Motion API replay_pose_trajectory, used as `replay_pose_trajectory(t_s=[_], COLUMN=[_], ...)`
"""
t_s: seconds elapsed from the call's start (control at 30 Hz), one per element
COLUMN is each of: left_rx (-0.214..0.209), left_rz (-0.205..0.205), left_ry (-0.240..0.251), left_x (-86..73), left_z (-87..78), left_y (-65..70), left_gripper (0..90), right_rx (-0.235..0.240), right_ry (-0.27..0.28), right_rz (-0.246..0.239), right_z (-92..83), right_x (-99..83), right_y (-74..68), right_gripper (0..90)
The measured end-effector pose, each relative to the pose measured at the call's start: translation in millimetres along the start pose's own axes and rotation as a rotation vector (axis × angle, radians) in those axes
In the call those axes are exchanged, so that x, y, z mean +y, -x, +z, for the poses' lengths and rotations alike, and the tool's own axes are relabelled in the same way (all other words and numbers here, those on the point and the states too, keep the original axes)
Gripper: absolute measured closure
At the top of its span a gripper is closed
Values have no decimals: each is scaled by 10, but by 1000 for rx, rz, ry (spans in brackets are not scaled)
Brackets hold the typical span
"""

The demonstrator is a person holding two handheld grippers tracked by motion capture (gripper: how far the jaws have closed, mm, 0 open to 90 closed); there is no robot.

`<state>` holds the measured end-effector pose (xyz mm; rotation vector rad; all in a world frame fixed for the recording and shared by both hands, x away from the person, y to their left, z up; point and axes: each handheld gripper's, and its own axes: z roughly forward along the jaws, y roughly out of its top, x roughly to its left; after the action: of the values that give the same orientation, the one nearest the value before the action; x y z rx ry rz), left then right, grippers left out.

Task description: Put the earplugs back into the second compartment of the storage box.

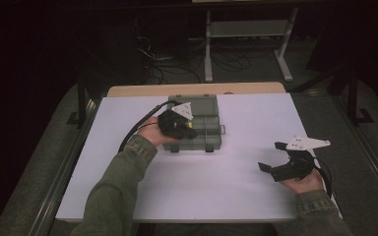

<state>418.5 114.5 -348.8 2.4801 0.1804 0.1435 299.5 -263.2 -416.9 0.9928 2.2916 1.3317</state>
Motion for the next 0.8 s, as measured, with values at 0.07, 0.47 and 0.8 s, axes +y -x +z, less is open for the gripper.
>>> replay_pose_trajectory(t_s=[0.07,0.47,0.8], left_rx=[11,71,96], left_rz=[-11,-102,-165], left_ry=[2,43,64], left_x=[-6,-104,-193], left_z=[-23,-69,65], left_y=[-53,-372,-552], left_gripper=[827,830,826], right_rx=[0,-1,-1], right_ry=[0,2,-1], right_rz=[1,-1,0], right_z=[0,0,4], right_x=[0,0,-3], right_y=[1,6,8], right_gripper=[0,0,0])
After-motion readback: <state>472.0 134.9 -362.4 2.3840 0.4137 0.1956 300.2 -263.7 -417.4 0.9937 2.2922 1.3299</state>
